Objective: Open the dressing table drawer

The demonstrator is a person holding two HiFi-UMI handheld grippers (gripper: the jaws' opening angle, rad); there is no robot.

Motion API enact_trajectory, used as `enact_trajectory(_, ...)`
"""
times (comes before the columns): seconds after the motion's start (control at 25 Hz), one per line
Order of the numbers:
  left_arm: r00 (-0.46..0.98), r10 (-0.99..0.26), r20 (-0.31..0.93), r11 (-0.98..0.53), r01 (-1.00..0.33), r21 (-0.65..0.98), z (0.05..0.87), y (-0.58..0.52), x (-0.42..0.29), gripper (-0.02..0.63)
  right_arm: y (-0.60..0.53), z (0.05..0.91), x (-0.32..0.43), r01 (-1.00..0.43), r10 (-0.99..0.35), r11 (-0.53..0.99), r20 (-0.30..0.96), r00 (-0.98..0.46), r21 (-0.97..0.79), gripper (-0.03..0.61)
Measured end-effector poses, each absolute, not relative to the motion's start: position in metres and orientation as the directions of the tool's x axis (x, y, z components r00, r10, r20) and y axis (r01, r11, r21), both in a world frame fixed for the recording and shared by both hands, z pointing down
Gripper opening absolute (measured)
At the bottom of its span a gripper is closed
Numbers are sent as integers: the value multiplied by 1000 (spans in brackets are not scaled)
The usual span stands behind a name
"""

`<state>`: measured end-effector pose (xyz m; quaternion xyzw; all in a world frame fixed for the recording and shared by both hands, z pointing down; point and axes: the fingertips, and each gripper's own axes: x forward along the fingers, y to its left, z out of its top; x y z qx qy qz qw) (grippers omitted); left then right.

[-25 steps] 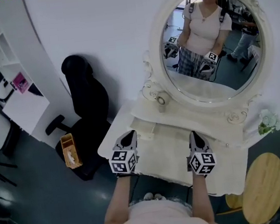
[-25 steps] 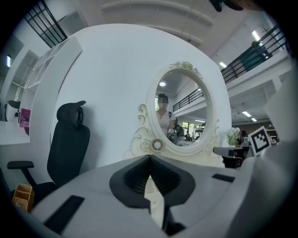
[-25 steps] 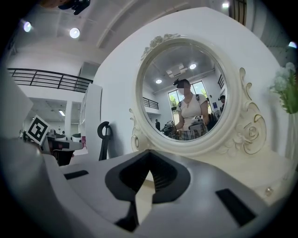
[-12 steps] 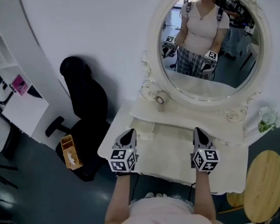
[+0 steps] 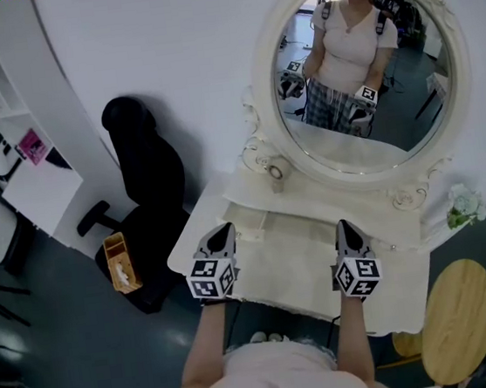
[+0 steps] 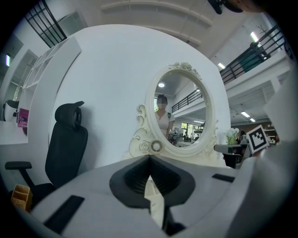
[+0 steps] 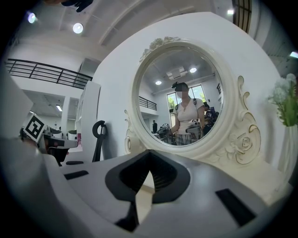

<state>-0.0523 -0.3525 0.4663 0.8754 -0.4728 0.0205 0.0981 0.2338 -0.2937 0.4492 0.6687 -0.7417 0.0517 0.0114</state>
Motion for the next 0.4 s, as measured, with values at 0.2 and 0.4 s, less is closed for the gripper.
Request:
enact_trajectory(0.2, 553, -823, 129, -533, -831, 159, 468, -351, -54, 26, -292, 450, 233, -993, -991, 100, 87, -105, -57, 14)
enact_trajectory(0.4, 557, -820, 131, -537, -828, 160, 468, -349, -52, 26, -289, 449, 232, -994, -991, 99, 88, -104, -55, 14)
